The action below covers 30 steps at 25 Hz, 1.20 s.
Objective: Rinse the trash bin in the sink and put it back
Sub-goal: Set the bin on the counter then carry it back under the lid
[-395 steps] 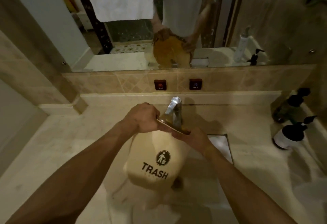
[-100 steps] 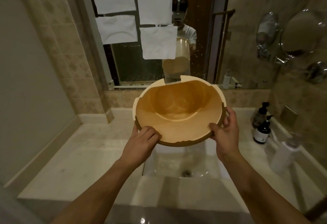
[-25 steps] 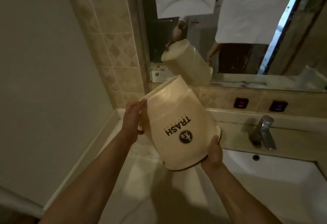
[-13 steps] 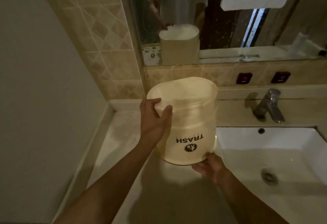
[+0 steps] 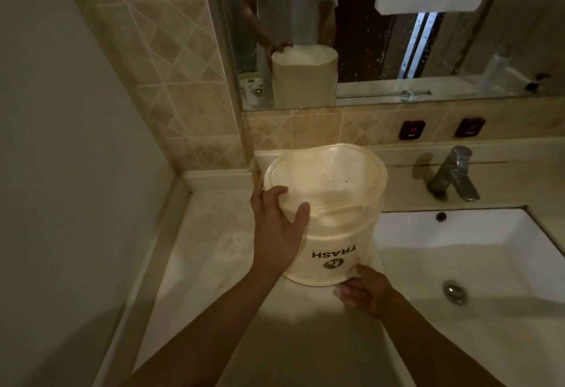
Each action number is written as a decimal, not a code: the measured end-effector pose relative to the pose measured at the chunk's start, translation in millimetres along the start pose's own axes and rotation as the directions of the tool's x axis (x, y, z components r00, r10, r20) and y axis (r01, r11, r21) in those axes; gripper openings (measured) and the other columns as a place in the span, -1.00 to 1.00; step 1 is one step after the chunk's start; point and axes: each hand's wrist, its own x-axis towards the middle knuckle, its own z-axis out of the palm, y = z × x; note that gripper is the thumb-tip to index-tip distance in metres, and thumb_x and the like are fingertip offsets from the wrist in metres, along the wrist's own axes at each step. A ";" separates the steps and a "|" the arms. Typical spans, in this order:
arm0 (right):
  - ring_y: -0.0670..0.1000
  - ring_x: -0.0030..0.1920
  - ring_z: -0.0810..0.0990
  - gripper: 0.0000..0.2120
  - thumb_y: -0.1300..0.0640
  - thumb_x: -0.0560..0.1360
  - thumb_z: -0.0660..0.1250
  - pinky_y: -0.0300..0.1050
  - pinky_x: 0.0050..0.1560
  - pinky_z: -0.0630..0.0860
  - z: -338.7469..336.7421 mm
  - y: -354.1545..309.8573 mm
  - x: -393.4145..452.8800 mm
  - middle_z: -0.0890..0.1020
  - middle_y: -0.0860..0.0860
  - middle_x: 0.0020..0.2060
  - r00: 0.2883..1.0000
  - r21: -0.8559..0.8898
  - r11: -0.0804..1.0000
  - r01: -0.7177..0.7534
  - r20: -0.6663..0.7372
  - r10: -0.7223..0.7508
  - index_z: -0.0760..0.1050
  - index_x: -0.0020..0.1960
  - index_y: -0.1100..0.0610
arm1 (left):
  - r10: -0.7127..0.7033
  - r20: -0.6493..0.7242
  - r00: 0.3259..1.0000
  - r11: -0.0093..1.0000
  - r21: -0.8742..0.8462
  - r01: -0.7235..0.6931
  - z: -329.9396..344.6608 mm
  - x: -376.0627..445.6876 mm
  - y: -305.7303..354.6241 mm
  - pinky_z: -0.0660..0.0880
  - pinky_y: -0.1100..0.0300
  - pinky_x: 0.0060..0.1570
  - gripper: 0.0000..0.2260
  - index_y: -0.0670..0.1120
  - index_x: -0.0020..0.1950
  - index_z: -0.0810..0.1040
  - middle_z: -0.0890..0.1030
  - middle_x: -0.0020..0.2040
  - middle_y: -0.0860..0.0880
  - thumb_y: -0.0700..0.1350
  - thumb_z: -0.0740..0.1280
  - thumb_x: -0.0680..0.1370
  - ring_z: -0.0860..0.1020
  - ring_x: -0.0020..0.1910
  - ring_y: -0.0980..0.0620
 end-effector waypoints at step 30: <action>-0.16 0.48 0.17 -0.25 -0.31 0.42 0.27 -0.04 0.45 0.17 -97.0 -24.3 -182.9 0.21 -0.20 0.52 0.457 -0.527 0.212 0.823 0.392 -0.798 0.10 0.53 -0.22 | 0.067 -0.075 0.995 0.996 0.057 -0.063 -41.8 -144.9 72.4 0.23 -0.14 0.47 -0.31 0.18 0.50 0.18 0.16 0.55 0.15 0.31 0.31 0.42 0.12 0.54 0.14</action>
